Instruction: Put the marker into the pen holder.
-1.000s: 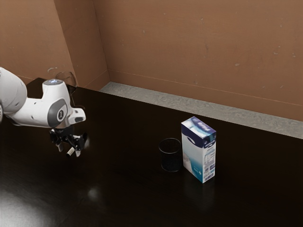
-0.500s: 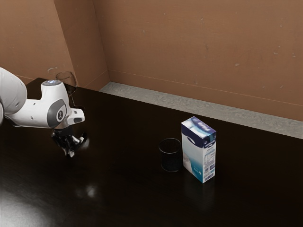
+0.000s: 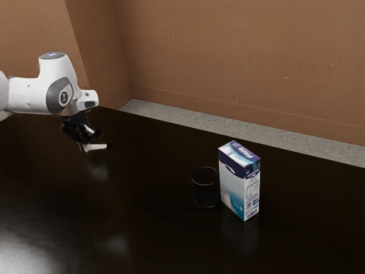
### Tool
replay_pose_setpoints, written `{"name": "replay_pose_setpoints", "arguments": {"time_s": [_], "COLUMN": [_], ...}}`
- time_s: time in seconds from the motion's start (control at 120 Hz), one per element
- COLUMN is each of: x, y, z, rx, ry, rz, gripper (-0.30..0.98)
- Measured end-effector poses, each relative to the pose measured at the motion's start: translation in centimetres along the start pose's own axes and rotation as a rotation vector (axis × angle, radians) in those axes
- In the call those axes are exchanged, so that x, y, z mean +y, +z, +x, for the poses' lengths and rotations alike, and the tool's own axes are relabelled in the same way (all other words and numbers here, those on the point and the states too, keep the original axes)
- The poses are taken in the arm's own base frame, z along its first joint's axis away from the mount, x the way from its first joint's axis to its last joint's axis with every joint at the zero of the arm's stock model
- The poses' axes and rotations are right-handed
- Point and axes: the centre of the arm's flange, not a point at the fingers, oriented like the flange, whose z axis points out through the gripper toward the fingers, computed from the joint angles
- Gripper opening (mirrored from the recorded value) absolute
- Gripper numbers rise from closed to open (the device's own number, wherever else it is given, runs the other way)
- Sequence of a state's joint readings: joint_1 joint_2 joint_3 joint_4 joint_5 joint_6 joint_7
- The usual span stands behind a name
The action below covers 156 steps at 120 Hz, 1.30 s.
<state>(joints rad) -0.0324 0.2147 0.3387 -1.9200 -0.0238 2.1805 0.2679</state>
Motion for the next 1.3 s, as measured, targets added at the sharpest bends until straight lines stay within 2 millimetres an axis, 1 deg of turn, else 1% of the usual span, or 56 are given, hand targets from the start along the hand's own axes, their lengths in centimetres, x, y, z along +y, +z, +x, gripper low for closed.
{"name": "replay_pose_setpoints", "arguments": {"time_s": [0.05,0.117,0.158,0.242,0.342,0.433,0.483,0.542,0.608,0.742,0.783,0.908,0.967,1.042,1.15,1.208,1.3], "x": [1.2,3.5,5.3,9.6,13.3,15.6,16.8,18.9,21.7,25.9,27.1,28.9,30.6,32.5,35.3,36.1,36.9], "y": [-1.9,-3.8,-4.5,-6.1,-7.6,-9.4,-9.9,-10.5,-10.7,-10.7,-10.9,-11.4,-11.5,-11.5,-10.8,-10.4,-9.8], "z": [1.1,2.4,3.1,4.3,4.7,4.9,4.8,4.7,4.3,3.6,3.8,4.8,5.2,5.3,5.2,5.2,5.2], "rx": [-0.012,-0.03,-0.043,-0.06,-0.077,-0.08,-0.086,-0.091,-0.099,-0.116,-0.11,-0.09,-0.078,-0.071,-0.072,-0.074,-0.078], "ry": [0.029,0.075,0.108,0.182,0.242,0.278,0.299,0.332,0.374,0.438,0.452,0.468,0.488,0.513,0.545,0.553,0.556], "rz": [0.006,0.013,0.018,0.026,0.033,0.041,0.043,0.045,0.045,0.032,0.03,0.027,0.022,0.014,0.003,0.0,-0.003], "gripper": [-0.1,-0.1,-0.1,-0.1,-0.1,-0.1,-0.1,-0.1,-0.1,-0.1,-0.1,-0.1,-0.1,-0.1,-0.1,-0.1,-0.1]}}
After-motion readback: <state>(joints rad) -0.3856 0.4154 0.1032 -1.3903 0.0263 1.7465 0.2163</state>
